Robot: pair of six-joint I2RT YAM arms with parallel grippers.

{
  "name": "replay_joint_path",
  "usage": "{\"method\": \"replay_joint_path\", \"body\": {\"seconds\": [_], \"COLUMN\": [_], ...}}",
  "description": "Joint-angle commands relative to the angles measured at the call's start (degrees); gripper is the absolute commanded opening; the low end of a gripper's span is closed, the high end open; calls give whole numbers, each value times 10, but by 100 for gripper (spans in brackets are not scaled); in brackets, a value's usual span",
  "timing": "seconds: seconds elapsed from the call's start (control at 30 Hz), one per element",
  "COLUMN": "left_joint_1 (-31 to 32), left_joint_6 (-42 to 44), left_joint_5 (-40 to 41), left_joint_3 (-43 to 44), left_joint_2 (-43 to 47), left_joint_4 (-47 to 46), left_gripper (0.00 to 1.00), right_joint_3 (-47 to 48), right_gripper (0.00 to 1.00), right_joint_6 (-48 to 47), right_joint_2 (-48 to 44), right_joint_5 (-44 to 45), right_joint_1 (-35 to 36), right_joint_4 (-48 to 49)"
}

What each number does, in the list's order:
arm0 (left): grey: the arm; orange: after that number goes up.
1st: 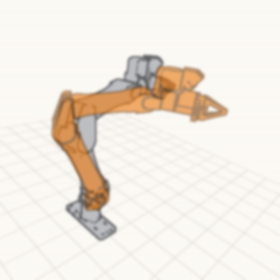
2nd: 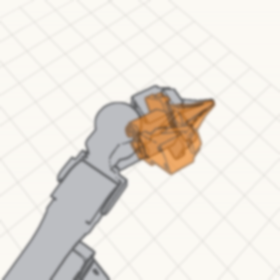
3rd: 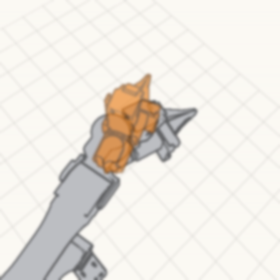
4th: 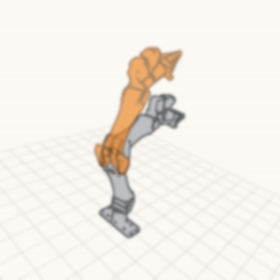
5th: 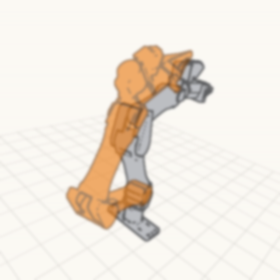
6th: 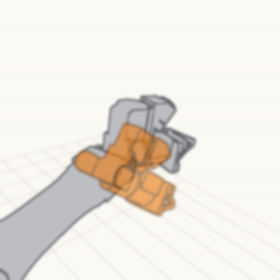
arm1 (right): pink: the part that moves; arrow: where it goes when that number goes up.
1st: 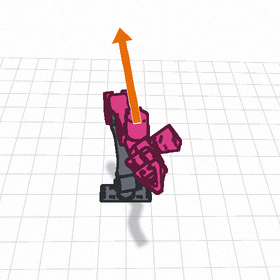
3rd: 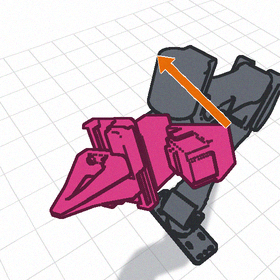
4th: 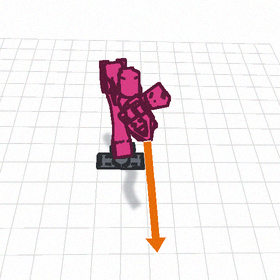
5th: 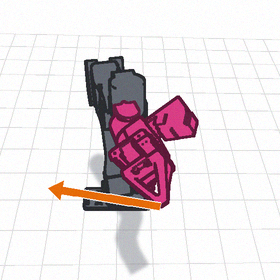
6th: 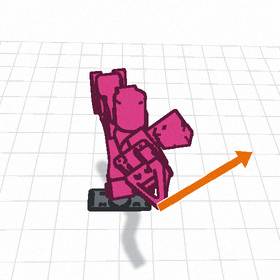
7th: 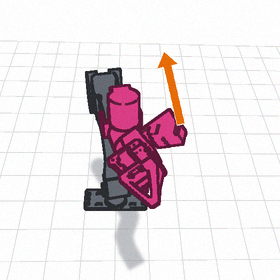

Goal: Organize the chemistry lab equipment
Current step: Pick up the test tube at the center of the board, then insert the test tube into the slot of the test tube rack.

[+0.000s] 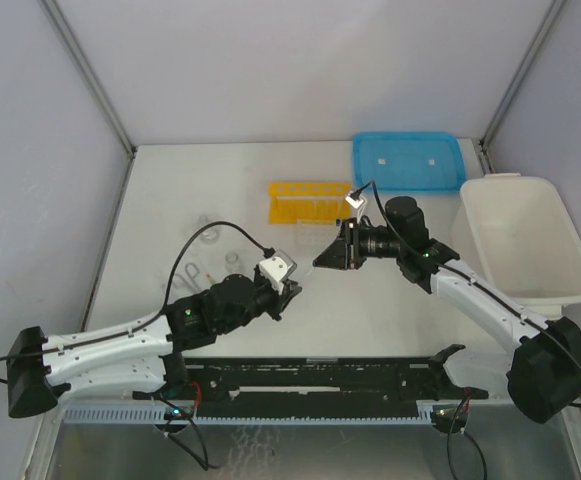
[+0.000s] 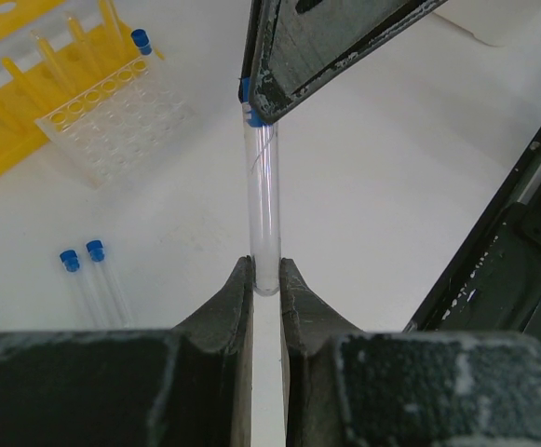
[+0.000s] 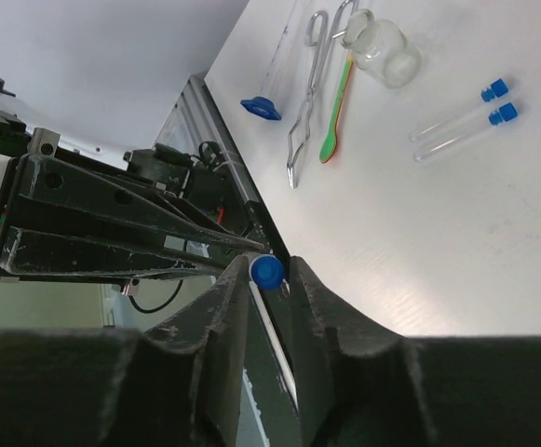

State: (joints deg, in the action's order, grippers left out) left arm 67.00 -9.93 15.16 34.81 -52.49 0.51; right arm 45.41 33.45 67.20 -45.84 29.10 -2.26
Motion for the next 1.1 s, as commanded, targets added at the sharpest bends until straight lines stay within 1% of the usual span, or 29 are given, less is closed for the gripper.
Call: {"method": "replay_joint_path", "body": {"seconds": [0.0, 0.1, 0.2, 0.27, 0.37, 0.4, 0.47, 0.5, 0.53, 0.57, 0.63, 0.73, 0.77, 0.83, 0.93, 1.03, 1.07], "left_joint_1": [3, 4, 4, 4, 4, 4, 4, 4, 4, 3, 2, -9, -17, -40, -85, -143, -154], "left_joint_6": [-4, -4, -4, -5, -7, -8, -11, -12, -12, -12, -15, -22, -25, -30, -40, -51, -54], "left_joint_5": [12, 11, 13, 16, 25, 28, 42, 50, 59, 67, 84, 98, 91, 62, 23, -20, -28], "left_joint_3": [0, 2, 4, 6, 9, 11, 16, 18, 20, 22, 25, 26, 27, 30, 37, 46, 49], "left_joint_2": [7, 2, -1, -3, -7, -10, -17, -20, -23, -26, -33, -47, -52, -63, -87, -116, -123], "left_joint_4": [-25, -24, -22, -20, -15, -12, -5, 0, 5, 10, 15, 25, 28, 32, 42, 55, 57], "left_gripper": [13, 13, 13, 17, 30, 35, 50, 81, 98, 100, 100, 100, 100, 100, 100, 90, 87], "right_joint_3": [31, 31, 31, 32, 34, 36, 42, 45, 47, 52, 62, 88, 99, 120, 153, 187, 198], "right_gripper": [19, 8, 2, 0, 0, 0, 0, 0, 0, 0, 0, 0, 0, 0, 0, 0, 0], "right_joint_6": [-9, -10, -13, -15, -21, -25, -33, -38, -41, -46, -57, -77, -83, -95, -105, -117, -123], "right_joint_2": [6, 5, 3, 2, 2, 3, 6, 7, 8, 10, 13, 26, 32, 48, 79, 117, 131], "right_joint_5": [-8, -4, 2, 4, 12, 17, 30, 37, 46, 57, 93, 182, 235, 313, 381, 436, 455], "right_joint_1": [11, 12, 13, 13, 13, 13, 12, 12, 11, 9, 6, -2, -3, -3, -3, 6, 9], "right_joint_4": [26, 23, 20, 18, 10, 3, -9, -16, -22, -32, -53, -100, -114, -139, -150, -151, -149]}}
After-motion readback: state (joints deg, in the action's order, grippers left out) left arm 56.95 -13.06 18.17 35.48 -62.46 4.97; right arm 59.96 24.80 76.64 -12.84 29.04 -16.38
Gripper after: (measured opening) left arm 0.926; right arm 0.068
